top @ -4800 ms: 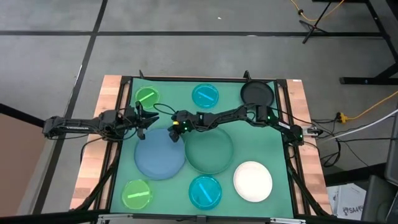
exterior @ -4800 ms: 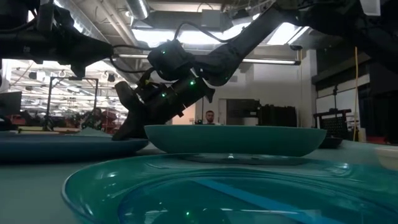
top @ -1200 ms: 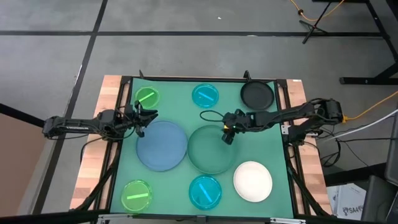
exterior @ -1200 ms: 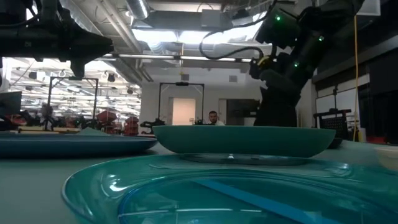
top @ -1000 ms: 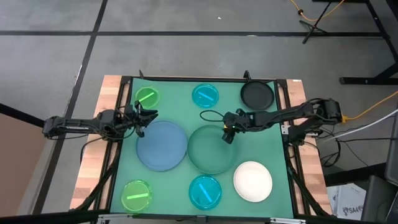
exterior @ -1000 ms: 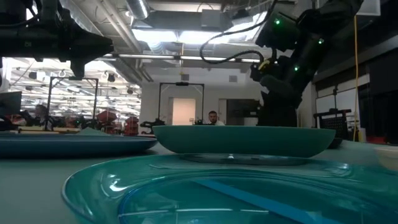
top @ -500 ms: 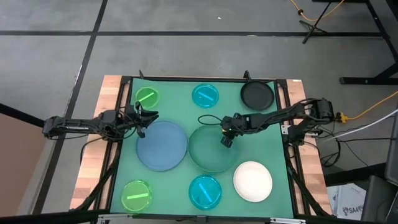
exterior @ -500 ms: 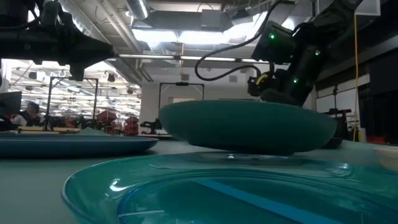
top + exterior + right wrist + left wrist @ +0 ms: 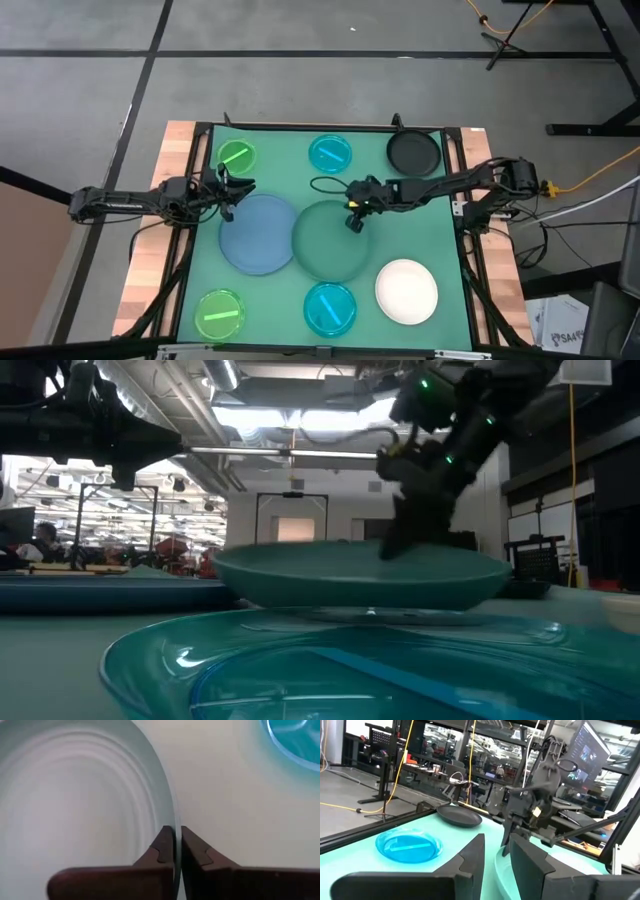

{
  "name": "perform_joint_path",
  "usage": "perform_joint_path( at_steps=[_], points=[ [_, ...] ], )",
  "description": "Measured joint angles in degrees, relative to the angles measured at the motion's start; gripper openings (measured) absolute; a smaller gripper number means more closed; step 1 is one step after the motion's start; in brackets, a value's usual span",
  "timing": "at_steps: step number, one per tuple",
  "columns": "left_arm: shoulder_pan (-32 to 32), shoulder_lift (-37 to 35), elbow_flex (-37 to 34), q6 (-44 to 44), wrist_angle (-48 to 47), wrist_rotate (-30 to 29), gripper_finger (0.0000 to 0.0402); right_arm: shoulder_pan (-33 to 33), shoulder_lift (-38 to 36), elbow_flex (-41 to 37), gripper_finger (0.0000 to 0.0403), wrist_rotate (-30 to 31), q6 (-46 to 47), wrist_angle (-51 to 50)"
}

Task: Stack plastic plates
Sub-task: Stack the green plate on top of the the light blue plate

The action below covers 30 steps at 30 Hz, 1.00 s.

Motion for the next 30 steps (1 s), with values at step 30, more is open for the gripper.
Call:
perform_joint_path(
  at_steps=[30],
  points=[
    [-0.1, 0.0, 0.0, -0.1, -0.3, 0.3, 0.0085, -2.3, 29.5, 27.9, 0.0000, -9.5, 2.3, 26.4]
  ],
)
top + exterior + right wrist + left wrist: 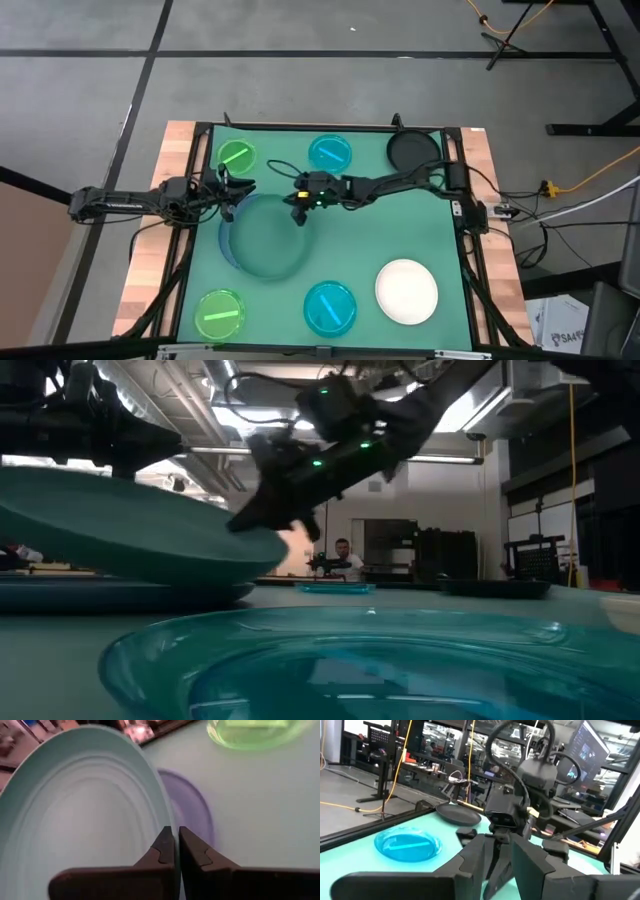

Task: Stack plastic plates
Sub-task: Stack the green plate on top of the the light blue plate, then move the stacked plates to the center of the table

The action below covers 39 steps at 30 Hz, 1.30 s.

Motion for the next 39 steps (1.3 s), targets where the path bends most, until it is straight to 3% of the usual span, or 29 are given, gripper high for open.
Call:
perform_joint_path(
  at_steps=[10, 18, 25, 31, 35, 39],
  points=[
    [0.0, 0.0, 0.0, 0.0, -0.1, 0.3, 0.0085, -0.1, 8.4, 11.6, 0.0000, 0.1, 0.0, -4.0],
    [0.0, 0.0, 0.0, 0.1, -0.1, 0.8, 0.0085, 0.0, 10.8, 12.3, 0.0004, 1.6, 0.3, -3.6],
    [0.0, 0.0, 0.0, 0.1, -0.1, 0.8, 0.0085, 0.0, 10.9, 12.3, 0.0082, 1.2, -0.5, -4.1],
    [0.0, 0.0, 0.0, -0.3, -0.1, 0.8, 0.0085, -0.7, 6.1, 12.3, 0.0141, -1.0, -9.2, -14.7],
    [0.0, 0.0, 0.0, -1.0, -0.3, 0.8, 0.0085, -0.1, 1.5, 10.7, 0.0151, 0.3, -16.3, -22.6],
    [0.0, 0.0, 0.0, -1.0, -0.5, 0.8, 0.0085, 1.1, -3.2, 4.6, 0.0151, 1.6, -20.8, -23.0]
  ],
)
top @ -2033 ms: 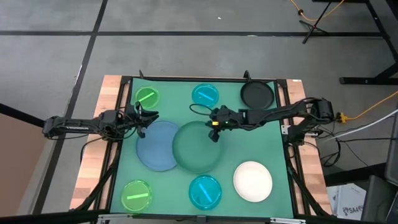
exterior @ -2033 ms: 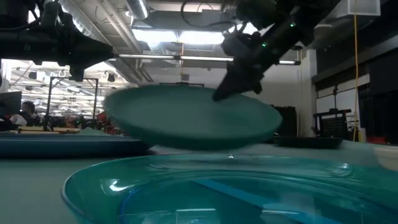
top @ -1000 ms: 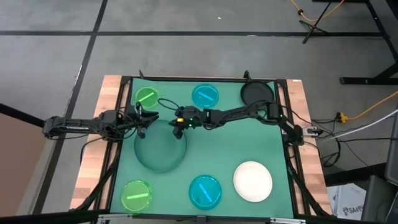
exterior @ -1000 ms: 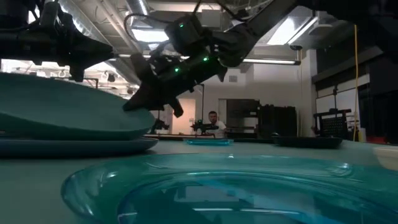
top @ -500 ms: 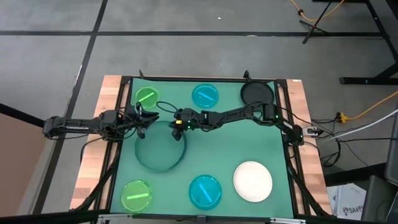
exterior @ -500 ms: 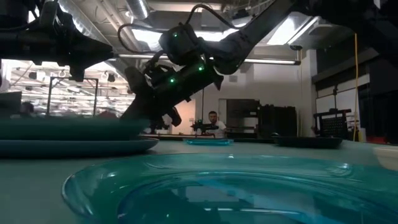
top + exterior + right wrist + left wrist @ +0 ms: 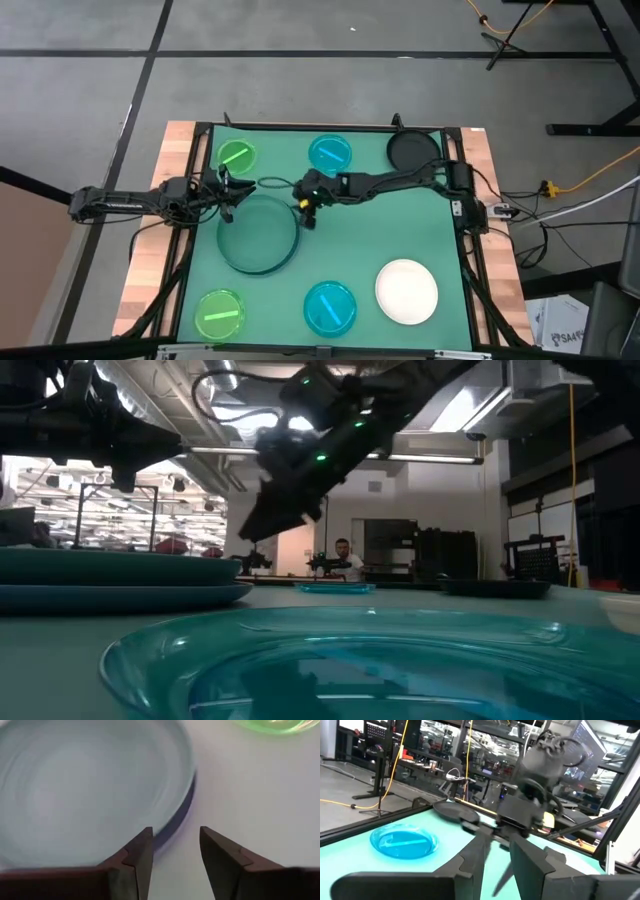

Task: Stack plastic plates
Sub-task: Move the stacked plates to the center of the table

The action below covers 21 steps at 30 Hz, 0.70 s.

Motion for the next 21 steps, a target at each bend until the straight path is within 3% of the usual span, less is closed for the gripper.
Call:
perform_joint_path(
  at_steps=[11, 21],
  points=[
    [0.0, 0.0, 0.0, -0.1, -0.2, 0.0, 0.0085, 6.7, -4.8, -18.5, 0.0152, -1.1, -11.7, 16.9],
    [0.0, 0.0, 0.0, -0.4, -0.3, -0.4, 0.0085, 10.3, -2.9, -19.8, 0.0152, -1.1, -28.5, 19.2]
  ],
)
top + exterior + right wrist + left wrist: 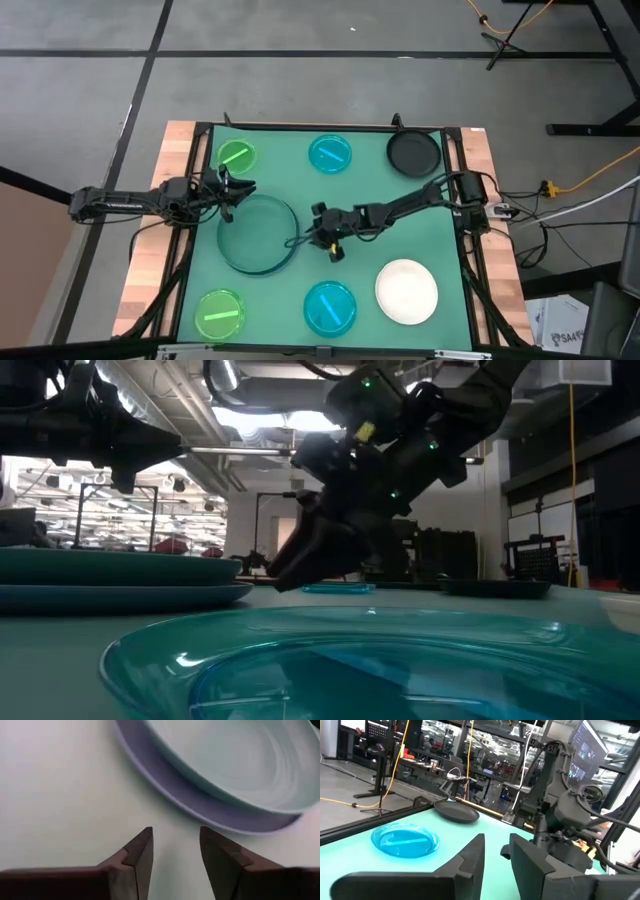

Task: Stack plastic plates
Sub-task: Move the stacked plates to the center of the table

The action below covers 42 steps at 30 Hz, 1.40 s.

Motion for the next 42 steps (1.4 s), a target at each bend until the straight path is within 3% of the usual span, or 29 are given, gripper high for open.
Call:
perform_joint_path(
  at_steps=[9, 21, 31, 35, 42],
  points=[
    [0.0, 0.0, 0.0, -1.2, -0.5, -0.5, 0.0085, 0.0, 1.9, 0.1, 0.0152, 0.7, -9.8, 6.7],
    [0.0, 0.0, 0.0, -1.2, -1.3, -0.5, 0.0085, 0.0, 6.4, 6.3, 0.0152, -0.3, -15.8, 1.3],
    [0.0, 0.0, 0.0, -1.2, -1.7, 0.1, 0.0085, 0.0, 9.4, 10.9, 0.0150, 2.7, -21.5, 0.0],
    [0.0, 0.0, 0.0, -1.2, -1.8, 0.3, 0.0085, 0.0, 9.5, 11.0, 0.0120, 4.1, -24.0, -0.3],
    [0.0, 0.0, 0.0, -1.2, -1.8, 0.4, 0.0085, 0.1, 9.5, 11.0, 0.0015, 4.3, -26.3, -0.5]
  ],
)
